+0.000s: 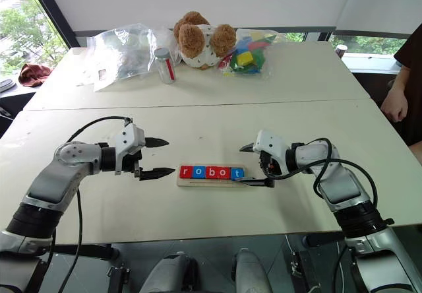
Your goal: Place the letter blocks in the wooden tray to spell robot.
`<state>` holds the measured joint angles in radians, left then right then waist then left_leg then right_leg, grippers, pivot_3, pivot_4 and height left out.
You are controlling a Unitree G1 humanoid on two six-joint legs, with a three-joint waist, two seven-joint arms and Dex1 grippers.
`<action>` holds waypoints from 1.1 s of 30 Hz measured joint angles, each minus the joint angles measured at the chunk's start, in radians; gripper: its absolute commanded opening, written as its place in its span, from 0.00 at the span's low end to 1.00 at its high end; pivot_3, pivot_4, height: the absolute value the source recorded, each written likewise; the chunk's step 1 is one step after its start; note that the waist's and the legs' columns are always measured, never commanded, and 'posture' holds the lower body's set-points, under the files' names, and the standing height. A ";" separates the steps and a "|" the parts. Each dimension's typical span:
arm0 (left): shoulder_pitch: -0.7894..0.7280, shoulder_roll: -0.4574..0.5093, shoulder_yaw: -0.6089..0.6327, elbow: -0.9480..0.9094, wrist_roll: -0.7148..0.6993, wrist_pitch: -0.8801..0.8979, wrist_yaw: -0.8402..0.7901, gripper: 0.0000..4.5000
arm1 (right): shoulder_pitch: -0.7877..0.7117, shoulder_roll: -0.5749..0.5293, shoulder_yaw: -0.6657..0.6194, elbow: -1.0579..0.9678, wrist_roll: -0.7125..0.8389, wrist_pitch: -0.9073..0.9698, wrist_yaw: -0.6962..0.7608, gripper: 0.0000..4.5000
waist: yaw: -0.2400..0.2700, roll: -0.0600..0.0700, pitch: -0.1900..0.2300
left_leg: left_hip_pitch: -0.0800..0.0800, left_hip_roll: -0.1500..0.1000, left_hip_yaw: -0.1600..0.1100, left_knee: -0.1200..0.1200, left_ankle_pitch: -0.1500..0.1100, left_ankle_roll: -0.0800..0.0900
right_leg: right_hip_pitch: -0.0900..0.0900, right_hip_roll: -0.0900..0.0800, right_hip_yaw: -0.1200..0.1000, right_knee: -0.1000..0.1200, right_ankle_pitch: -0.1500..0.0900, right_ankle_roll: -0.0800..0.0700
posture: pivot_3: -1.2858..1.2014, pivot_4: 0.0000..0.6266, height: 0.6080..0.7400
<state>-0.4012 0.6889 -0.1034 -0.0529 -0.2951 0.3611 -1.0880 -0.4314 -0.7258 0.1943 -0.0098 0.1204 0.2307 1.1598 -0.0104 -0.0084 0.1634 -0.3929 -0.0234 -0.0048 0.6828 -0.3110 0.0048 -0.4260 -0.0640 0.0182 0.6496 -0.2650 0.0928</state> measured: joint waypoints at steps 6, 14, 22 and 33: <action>0.001 0.000 0.000 -0.008 0.000 0.004 0.001 1.00 | -0.002 0.000 0.026 0.021 -0.019 -0.029 0.000 0.99 | -0.001 0.000 0.000 | 0.000 0.000 0.000 0.000 0.000 0.000 | 0.000 0.000 0.000 0.000 0.000 0.000 | 0.52 0.24 1.00; 0.001 -0.001 0.000 -0.007 0.001 0.004 0.001 1.00 | -0.024 0.002 0.032 0.086 -0.050 -0.090 -0.013 0.99 | -0.001 0.000 0.000 | 0.000 0.000 0.000 0.000 0.000 0.000 | 0.000 0.000 0.000 0.000 0.000 0.000 | 0.52 0.24 1.00; 0.003 -0.004 0.000 -0.008 0.001 0.004 0.002 1.00 | -0.029 0.015 0.032 0.081 -0.047 -0.079 -0.011 0.99 | 0.000 0.000 0.000 | 0.000 0.000 0.000 0.000 0.000 0.000 | 0.000 0.000 0.000 0.000 0.000 0.000 | 0.52 0.24 1.00; 0.141 0.062 0.105 -0.052 -0.067 0.071 0.007 1.00 | 0.066 -0.069 -0.249 -0.207 0.264 0.425 -0.051 0.99 | 0.002 0.000 0.000 | 0.000 0.001 -0.002 -0.002 0.000 0.000 | 0.000 0.000 0.000 -0.001 0.000 0.000 | 0.52 0.24 1.00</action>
<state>-0.2603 0.7511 0.0019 -0.1054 -0.3618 0.4321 -1.0805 -0.3656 -0.7953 -0.0545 -0.2164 0.3847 0.6554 1.1088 -0.0089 -0.0085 0.1634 -0.3929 -0.0223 -0.0063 0.6809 -0.3114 0.0051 -0.4261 -0.0645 0.0180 0.6491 -0.2651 0.0927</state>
